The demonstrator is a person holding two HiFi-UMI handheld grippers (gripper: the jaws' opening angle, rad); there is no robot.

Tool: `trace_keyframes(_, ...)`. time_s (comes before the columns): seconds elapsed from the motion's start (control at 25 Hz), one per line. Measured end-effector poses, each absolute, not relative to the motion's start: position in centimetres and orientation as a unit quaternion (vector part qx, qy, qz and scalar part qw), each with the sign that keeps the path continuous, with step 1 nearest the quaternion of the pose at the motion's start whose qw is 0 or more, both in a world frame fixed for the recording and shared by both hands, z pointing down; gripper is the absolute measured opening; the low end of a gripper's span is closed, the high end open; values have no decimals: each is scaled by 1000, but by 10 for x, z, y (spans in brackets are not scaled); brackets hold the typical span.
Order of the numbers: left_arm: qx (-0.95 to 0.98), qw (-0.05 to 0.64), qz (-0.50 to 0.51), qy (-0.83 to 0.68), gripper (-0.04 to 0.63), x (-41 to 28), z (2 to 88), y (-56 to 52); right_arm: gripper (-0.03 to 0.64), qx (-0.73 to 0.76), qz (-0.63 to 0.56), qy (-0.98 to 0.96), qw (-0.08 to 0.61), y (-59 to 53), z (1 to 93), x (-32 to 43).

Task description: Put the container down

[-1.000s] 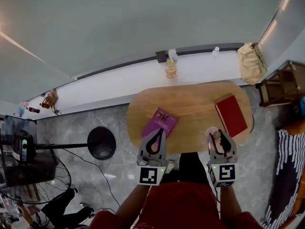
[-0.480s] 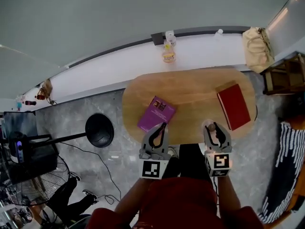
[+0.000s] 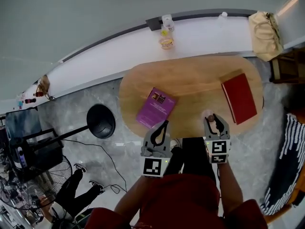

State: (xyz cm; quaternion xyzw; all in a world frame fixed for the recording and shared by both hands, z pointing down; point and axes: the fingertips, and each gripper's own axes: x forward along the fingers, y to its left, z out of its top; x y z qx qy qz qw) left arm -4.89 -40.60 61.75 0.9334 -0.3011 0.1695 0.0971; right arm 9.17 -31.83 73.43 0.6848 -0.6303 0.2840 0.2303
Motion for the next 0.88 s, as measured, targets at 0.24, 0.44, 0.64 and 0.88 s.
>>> trace_keyframes(0.24, 924, 110, 213, -298, 6, -41, 649, -412, 140, 668, 322, -620, 256, -322, 787, 101)
trace_keyframes(0.44, 918, 118, 231, -300, 6, -34, 666, -418, 140, 656, 340, -616, 273, -328, 825, 111)
trace_keyframes(0.64, 914, 127, 239, -303, 6, -24, 674, -424, 138, 642, 350, -616, 293, -338, 857, 121)
trace_keyframes(0.88, 909, 133, 251, -303, 6, -15, 683, -430, 138, 630, 363, -614, 307, -350, 885, 130)
